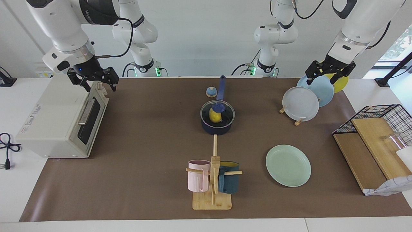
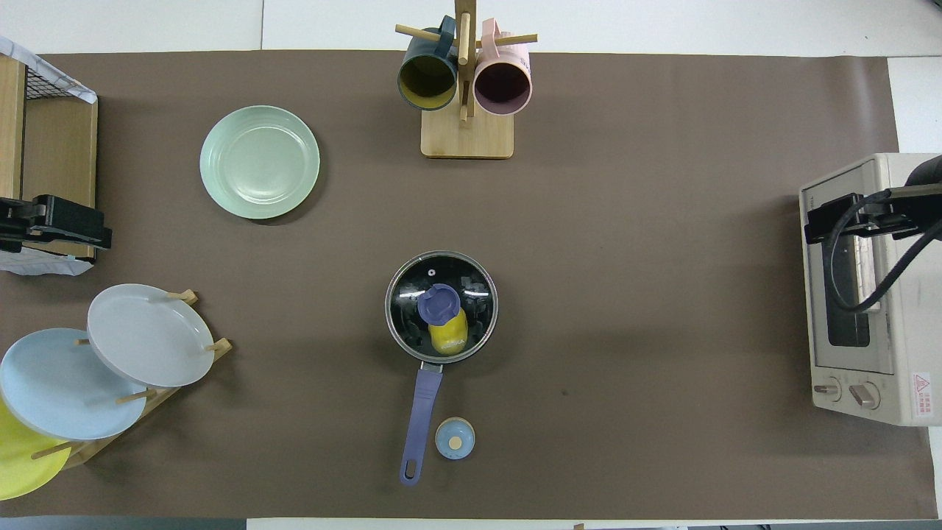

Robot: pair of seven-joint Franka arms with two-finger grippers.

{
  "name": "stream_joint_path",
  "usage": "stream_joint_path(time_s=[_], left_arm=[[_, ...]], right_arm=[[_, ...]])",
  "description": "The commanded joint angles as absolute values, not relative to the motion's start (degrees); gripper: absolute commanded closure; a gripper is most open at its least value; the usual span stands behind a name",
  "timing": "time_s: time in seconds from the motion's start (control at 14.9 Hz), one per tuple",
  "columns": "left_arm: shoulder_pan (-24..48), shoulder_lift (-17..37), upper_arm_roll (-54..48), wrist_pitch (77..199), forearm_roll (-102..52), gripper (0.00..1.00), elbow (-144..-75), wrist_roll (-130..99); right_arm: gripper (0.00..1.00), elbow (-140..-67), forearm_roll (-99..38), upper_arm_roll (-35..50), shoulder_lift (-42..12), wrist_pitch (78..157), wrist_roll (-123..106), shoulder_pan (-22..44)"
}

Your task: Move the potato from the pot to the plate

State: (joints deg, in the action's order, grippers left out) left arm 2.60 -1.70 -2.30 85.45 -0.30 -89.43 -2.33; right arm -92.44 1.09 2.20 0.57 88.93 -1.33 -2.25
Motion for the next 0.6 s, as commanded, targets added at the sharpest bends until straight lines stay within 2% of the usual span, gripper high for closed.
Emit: stream_joint_path(time_s=[0.0,0.54], left_arm=[[1.67,-2.2,-2.9,85.34,-0.97,0.0,-90.09,-2.81],[1.67,-2.2,-2.9,85.25,-0.88,0.0,-90.09,-2.81]], right_arm=[[0.0,-92.99,1.14,2.37,1.32,88.95,-1.32,-2.55],[0.0,-93.08,0.26,2.46,1.41,89.21,-1.41,-2.38]])
